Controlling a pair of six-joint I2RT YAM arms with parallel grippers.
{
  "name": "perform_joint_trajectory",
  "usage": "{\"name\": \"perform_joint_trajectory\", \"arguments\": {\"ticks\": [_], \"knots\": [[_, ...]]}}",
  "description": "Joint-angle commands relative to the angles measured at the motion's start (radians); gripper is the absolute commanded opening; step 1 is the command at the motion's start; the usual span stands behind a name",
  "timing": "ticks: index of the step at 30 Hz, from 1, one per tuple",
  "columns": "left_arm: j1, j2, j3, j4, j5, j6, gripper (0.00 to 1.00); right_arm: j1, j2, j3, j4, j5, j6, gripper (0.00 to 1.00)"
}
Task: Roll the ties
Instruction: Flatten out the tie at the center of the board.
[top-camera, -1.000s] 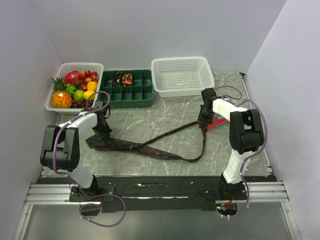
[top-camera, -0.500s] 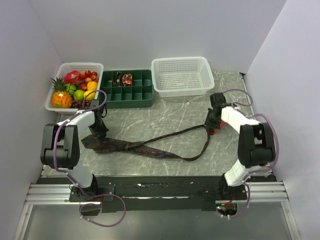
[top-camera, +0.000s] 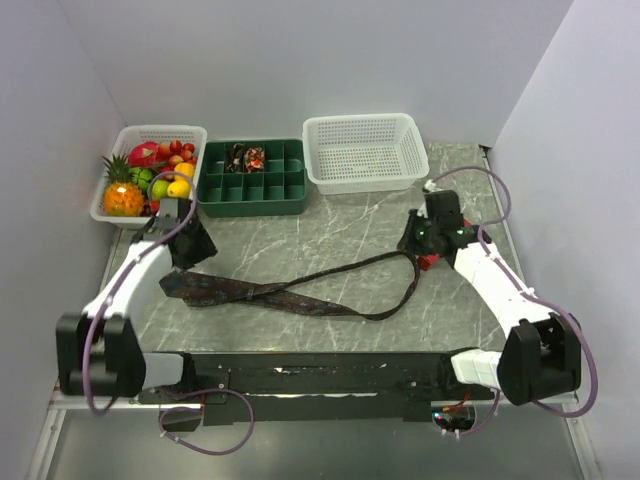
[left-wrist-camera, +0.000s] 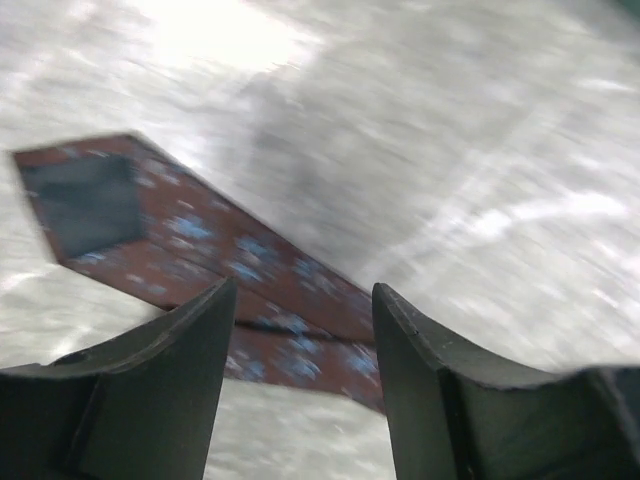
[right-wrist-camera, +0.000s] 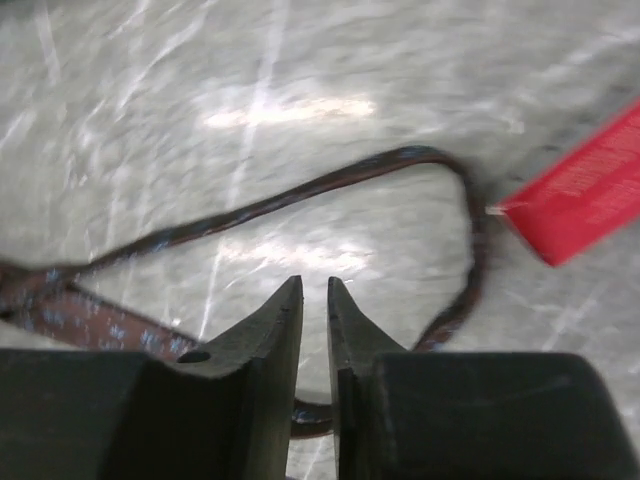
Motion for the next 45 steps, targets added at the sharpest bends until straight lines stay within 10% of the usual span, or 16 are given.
{"name": "perform_joint_trajectory", "arguments": {"ticks": [1,6,17,27,31,45], "knots": [[-0.003,-0.158,-0.107,0.081,0.247,-0.04,0.62,0.155,-0.008,0.041,-0.007,0.074,-0.074,0.25],[-0.029,-0.271,-0.131,0.03,0.262,-0.082,0.63,0.446,0.047,0.082,-0.019,0.112,-0.107,0.24],[-0.031,-0.341,-0.152,0.061,0.308,-0.111,0.84,0.609,0.472,0.513,-0.269,-0.009,-0.264,0.0],[-0.1,-0.295,-0.192,0.081,0.284,-0.134,0.88,0.328,0.25,0.143,-0.055,-0.109,-0.043,0.0],[-0.158,-0.241,-0.203,0.076,0.188,-0.171,0.87,0.166,0.169,0.015,0.062,-0.23,0.012,0.27],[-0.53,-0.046,-0.12,0.162,0.181,-0.108,0.74,0.169,0.014,-0.144,0.064,-0.225,0.053,0.29]]}}
